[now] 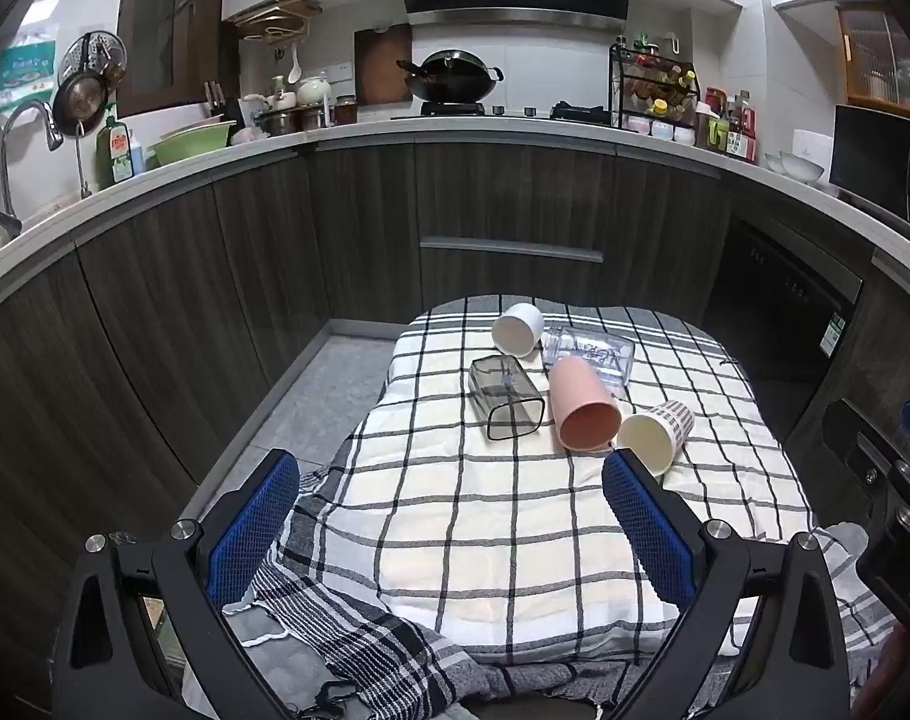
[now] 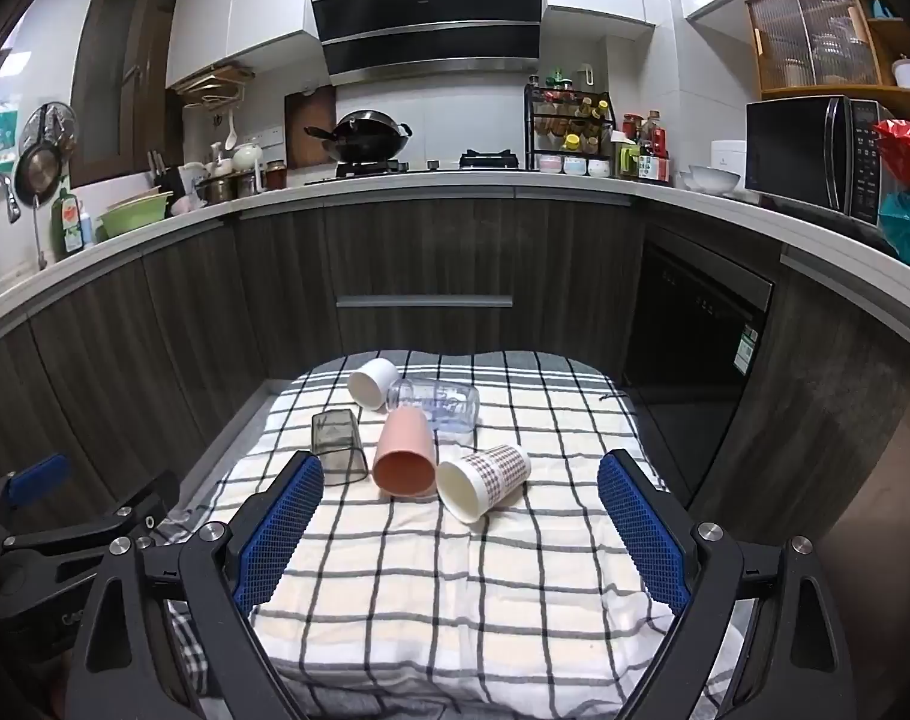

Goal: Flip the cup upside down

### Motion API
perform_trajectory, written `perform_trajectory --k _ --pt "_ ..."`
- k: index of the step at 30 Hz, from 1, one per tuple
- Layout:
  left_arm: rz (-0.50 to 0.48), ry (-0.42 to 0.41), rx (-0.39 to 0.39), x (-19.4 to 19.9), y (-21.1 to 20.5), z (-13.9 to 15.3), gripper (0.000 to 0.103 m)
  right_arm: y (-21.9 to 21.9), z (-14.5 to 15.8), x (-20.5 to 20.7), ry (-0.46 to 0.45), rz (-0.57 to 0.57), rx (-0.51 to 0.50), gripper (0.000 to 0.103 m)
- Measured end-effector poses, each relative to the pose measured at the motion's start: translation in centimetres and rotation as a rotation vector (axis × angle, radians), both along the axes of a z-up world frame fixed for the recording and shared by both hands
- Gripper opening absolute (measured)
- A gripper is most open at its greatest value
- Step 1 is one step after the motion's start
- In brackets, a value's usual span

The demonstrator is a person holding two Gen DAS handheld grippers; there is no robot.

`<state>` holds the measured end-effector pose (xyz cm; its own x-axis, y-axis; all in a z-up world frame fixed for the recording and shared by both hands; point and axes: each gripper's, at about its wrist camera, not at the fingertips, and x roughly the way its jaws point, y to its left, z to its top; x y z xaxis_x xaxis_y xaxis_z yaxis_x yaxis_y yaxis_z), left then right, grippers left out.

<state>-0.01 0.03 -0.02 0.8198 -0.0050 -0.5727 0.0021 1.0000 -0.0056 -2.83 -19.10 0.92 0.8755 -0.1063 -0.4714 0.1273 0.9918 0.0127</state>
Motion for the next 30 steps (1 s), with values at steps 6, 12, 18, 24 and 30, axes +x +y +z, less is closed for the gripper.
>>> perform_trajectory --k 6,12,18,24,30 --pt "-0.001 0.009 0.009 0.14 0.26 -0.32 0.103 0.01 -0.01 0.01 0.010 0.000 0.003 0.093" --pt "-0.001 0.015 0.012 0.11 0.34 -0.41 0.103 -0.01 -0.01 0.00 0.010 0.000 0.004 0.093" --pt "-0.001 0.017 0.015 0.46 0.16 -0.58 0.103 0.00 -0.03 -0.01 0.010 0.000 0.003 0.093" --pt "0.005 0.024 0.012 0.37 0.17 -0.62 0.103 0.00 -0.03 -0.04 0.010 -0.001 0.004 0.093" --pt "0.012 0.024 0.010 0.22 0.14 -0.45 0.103 0.02 -0.03 -0.07 0.011 -0.001 0.004 0.093"
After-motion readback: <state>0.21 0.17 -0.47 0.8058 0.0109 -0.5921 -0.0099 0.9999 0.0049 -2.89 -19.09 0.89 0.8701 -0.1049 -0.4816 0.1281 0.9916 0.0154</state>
